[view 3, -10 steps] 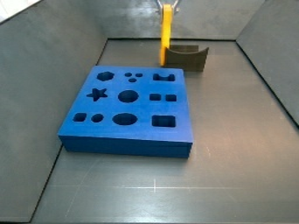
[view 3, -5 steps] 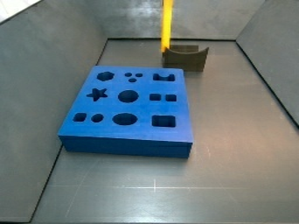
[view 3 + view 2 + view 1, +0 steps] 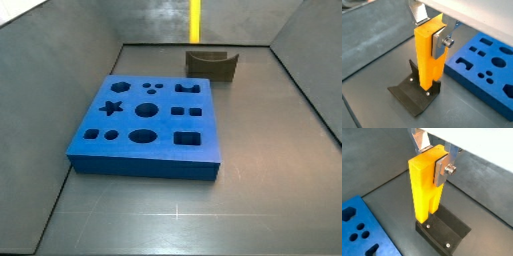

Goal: Pick up the double-square object. Move up. Move to above the board. Insert the double-square object.
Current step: Move to above the board.

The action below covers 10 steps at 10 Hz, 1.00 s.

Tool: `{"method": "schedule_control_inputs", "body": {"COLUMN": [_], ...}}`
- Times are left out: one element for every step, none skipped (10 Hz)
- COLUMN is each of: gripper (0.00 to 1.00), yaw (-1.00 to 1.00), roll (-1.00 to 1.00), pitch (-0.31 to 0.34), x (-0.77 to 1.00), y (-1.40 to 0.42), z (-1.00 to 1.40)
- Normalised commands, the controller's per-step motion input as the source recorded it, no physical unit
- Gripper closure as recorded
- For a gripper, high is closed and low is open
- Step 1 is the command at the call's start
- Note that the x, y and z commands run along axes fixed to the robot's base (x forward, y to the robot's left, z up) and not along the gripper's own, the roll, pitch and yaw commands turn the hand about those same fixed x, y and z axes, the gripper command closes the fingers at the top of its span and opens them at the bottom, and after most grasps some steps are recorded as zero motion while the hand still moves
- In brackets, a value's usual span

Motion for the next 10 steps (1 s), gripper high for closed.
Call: {"method": "schedule_control_inputs", "body": {"gripper": [1.0,1.0,1.0,1.0,1.0,1.0,1.0,1.0,1.0,1.0], "yaw": [-0.03,-0.02,-0.01,-0.01,0.0,0.0,0.0,0.0,0.0,-0.03], "roll": [0.06,0.06,0.06,0.06,0.06,0.07,0.07,0.07,0.07,0.03], "pitch": [0.063,0.094,0.099,0.103,0.095,0.095,0.095,0.098,0.099,0.602], "x": [0.01,0.01,0.02,0.02,0.01,0.01,0.01,0.01,0.01,-0.19], "y": [-0.04,-0.03,-0.03,-0.02,-0.01,-0.01,-0.01,-0.01,-0.01,-1.0], "z": [1.0,1.0,1.0,0.93,0.8,0.63,0.54,0.38,0.25,0.02]}}
